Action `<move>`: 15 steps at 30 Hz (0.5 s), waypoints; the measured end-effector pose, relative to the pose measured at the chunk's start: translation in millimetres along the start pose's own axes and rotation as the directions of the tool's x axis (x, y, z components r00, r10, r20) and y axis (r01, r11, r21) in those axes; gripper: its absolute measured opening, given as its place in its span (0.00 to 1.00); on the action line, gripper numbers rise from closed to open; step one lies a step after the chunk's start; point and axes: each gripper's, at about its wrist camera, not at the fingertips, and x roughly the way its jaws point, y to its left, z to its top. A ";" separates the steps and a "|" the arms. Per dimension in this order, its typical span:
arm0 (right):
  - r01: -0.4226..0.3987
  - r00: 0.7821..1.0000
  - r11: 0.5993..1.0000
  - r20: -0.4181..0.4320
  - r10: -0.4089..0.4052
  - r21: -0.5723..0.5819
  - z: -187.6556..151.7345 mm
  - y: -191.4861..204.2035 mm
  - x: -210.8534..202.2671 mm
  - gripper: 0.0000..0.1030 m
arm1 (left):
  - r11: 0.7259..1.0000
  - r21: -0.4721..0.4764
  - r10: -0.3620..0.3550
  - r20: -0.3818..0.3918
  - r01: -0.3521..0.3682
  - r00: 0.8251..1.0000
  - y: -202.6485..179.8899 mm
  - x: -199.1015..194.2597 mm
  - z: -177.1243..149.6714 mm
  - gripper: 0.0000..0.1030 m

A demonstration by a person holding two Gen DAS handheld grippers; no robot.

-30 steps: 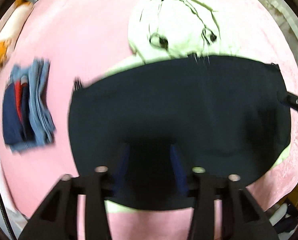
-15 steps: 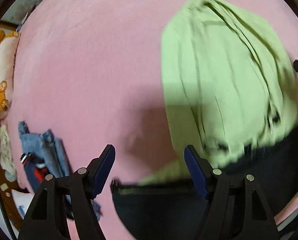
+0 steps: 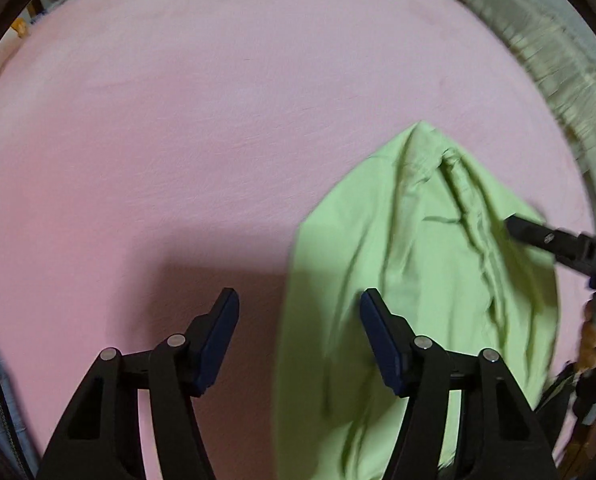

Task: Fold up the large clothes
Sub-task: 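Grasp the pale green hood with both grippers, then lift the hood with both grippers and fold it over the black body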

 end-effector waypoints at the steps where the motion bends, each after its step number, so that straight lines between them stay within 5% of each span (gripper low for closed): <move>1: -0.020 1.000 1.000 -0.001 0.020 -0.012 0.0 -0.9 2.8 0.46 | 1.000 -0.011 -0.027 0.003 0.027 1.000 0.0 6.1 2.3 0.57; 3: -0.046 0.999 0.998 0.017 0.046 -0.035 -0.5 -2.6 5.9 0.39 | 0.998 -0.029 -0.048 0.019 0.049 0.999 1.0 15.2 5.6 0.53; 5: -0.082 0.996 0.996 0.027 0.083 -0.040 -1.8 -4.4 9.3 0.14 | 0.995 -0.044 -0.085 0.052 0.087 0.995 5.1 20.2 6.0 0.51; 7: -0.093 0.994 0.995 0.046 0.094 -0.034 -3.0 -7.3 9.4 0.08 | 0.989 -0.063 -0.127 0.064 0.131 0.990 9.3 23.7 5.9 0.40; 9: -0.145 0.987 0.988 0.067 0.148 -0.045 -5.1 -8.6 4.1 0.07 | 0.979 -0.094 -0.179 0.052 0.183 0.982 15.6 27.3 7.6 0.08; 13: -0.268 0.955 0.960 0.115 0.275 -0.078 -7.8 -1.5 -18.7 0.05 | 0.959 -0.102 -0.253 0.099 0.263 0.962 21.8 14.8 1.7 0.05; 15: -0.356 0.921 0.924 0.114 0.372 -0.140 -10.9 10.2 -34.9 0.05 | 0.938 -0.118 -0.305 0.166 0.326 0.938 25.1 -3.6 -4.7 0.05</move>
